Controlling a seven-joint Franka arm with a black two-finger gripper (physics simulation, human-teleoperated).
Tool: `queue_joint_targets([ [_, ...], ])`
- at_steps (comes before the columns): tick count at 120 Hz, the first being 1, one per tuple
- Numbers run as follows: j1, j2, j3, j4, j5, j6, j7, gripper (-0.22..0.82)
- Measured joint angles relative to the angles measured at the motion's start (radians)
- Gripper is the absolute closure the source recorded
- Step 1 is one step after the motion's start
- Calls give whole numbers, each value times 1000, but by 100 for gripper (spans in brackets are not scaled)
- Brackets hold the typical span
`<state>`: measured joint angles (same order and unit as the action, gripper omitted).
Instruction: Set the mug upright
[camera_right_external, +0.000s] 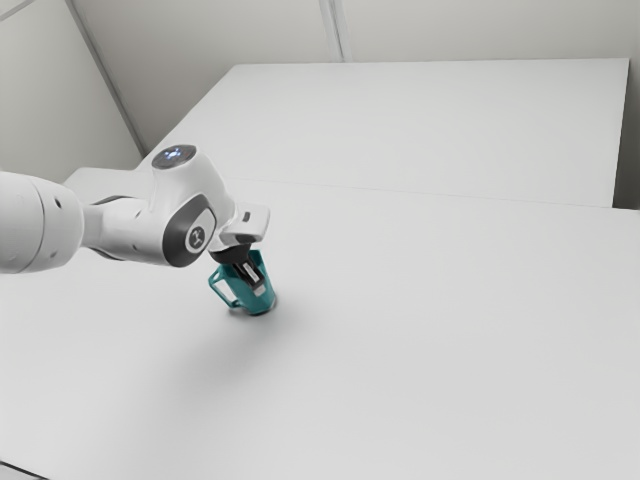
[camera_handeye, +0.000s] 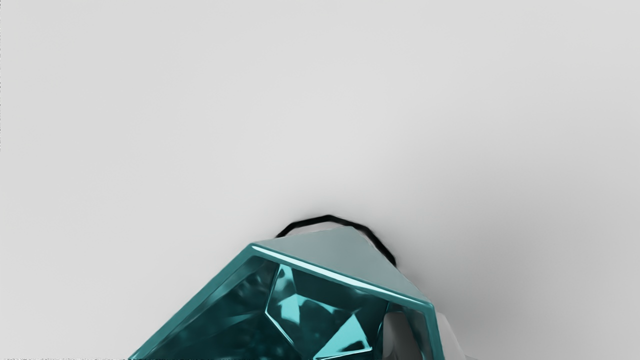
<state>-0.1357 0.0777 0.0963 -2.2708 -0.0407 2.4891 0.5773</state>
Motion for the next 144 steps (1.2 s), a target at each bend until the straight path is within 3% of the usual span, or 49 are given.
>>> queue_joint_targets([
  [8,0,1,0,0,0,1,-7,78],
  [32,-1,-24,-7,-5,-10,-11,-9,35],
  [56,-3,-98,-7,-4,-11,-47,-7,14],
  [75,-1,-148,-3,25,-10,-101,-6,6],
  [115,-41,-149,0,328,76,-381,-35,1],
  [144,-33,-144,8,457,80,-558,-100,0],
])
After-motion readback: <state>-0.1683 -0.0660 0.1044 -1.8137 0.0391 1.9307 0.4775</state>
